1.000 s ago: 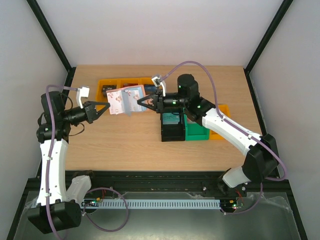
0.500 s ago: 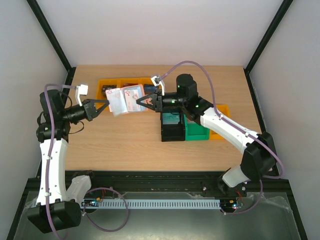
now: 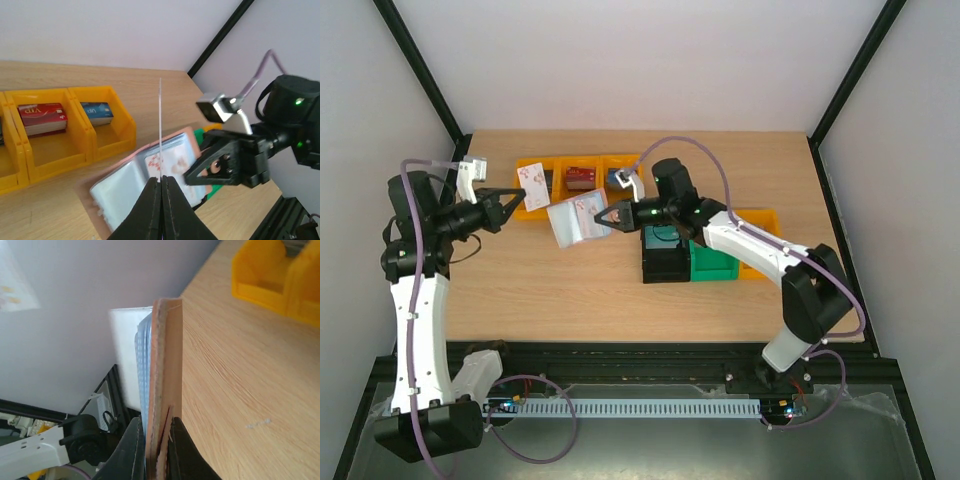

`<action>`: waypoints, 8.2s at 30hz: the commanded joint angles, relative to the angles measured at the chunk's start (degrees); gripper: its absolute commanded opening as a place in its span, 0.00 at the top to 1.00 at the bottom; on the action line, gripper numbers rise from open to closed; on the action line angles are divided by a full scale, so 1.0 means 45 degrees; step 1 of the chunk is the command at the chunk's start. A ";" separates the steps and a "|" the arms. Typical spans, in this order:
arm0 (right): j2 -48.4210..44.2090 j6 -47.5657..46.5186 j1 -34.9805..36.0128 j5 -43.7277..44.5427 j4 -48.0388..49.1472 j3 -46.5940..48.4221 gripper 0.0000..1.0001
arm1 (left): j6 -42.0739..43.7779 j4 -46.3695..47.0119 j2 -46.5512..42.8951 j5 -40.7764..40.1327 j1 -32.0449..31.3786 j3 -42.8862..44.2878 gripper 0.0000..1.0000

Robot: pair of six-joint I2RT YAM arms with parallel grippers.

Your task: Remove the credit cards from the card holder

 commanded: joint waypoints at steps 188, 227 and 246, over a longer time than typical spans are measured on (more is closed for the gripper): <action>0.5645 -0.0917 0.2609 0.6427 -0.6281 0.3761 0.26 | -0.7796 0.3747 0.1034 -0.6403 -0.1398 -0.9872 0.01; 0.6624 0.0429 0.2447 0.4193 -0.4559 0.3493 0.51 | -0.8175 0.6738 0.2224 -0.4038 -0.2560 -1.0394 0.98; -0.0975 -0.5077 -0.0156 0.0612 -0.1725 0.0225 0.01 | 0.6262 -0.3146 0.2892 -0.1905 -0.3362 0.0816 0.98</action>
